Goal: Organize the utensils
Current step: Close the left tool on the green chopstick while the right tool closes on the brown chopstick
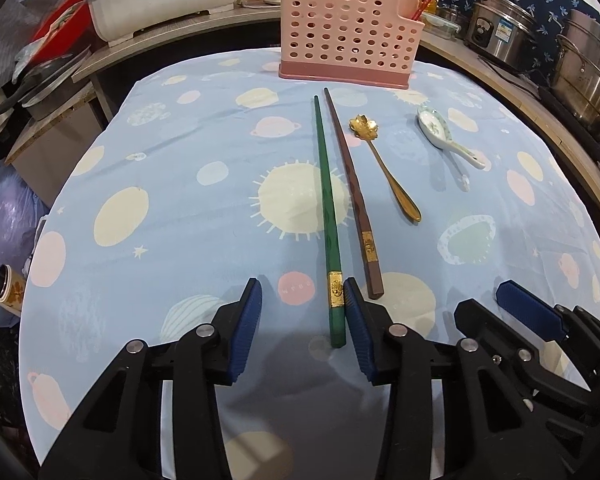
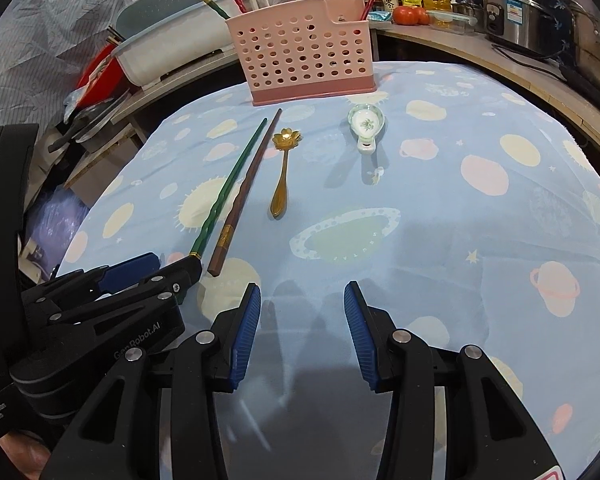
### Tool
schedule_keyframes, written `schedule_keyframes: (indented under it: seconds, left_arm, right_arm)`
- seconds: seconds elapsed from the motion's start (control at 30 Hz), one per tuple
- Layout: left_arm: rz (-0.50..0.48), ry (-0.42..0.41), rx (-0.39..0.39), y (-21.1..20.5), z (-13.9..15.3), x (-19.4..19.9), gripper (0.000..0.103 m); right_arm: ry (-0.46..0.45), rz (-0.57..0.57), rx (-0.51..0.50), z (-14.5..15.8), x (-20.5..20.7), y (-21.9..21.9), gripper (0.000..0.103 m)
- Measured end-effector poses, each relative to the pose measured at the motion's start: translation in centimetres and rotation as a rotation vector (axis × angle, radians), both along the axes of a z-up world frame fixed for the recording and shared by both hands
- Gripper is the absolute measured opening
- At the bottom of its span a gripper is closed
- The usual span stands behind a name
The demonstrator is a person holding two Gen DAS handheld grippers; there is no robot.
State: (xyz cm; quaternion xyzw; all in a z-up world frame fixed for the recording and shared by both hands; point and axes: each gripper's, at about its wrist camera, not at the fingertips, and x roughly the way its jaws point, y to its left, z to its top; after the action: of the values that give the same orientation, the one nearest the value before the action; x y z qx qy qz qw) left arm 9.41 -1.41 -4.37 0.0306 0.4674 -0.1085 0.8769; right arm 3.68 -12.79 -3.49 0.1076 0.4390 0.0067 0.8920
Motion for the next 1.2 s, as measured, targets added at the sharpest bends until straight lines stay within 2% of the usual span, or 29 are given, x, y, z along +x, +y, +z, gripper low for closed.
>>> schedule_keyframes:
  seconds: [0.07,0.2,0.3,0.63,0.93,1.13,1.2]
  left_arm:
    - [0.008,-0.005,0.004,0.2,0.0,0.0,0.032]
    - [0.028,-0.006,-0.011,1.2,0.0,0.2,0.011]
    - [0.029,0.010,-0.058,2.1,0.0,0.5,0.008]
    - [0.033,0.013,-0.074,2.6,0.0,0.4,0.007]
    - [0.050,0.029,-0.092,3.9,0.0,0.5,0.007]
    - [0.049,0.032,-0.091,4.0,0.0,0.6,0.007]
    - [0.048,0.028,-0.079,3.9,0.0,0.6,0.007]
  right_arm:
    - [0.003,0.002,0.000,-0.1,0.0,0.1,0.044]
    - [0.008,0.006,0.001,-0.3,0.1,0.4,0.044]
    - [0.010,0.014,-0.001,-0.3,0.2,0.8,0.044]
    - [0.002,0.082,-0.032,0.0,2.4,3.5,0.042]
    - [0.010,0.101,-0.019,-0.3,4.6,4.5,0.039]
    - [0.015,0.101,-0.037,-0.7,5.9,4.9,0.033]
    - [0.015,0.097,-0.055,-0.7,5.9,4.9,0.024]
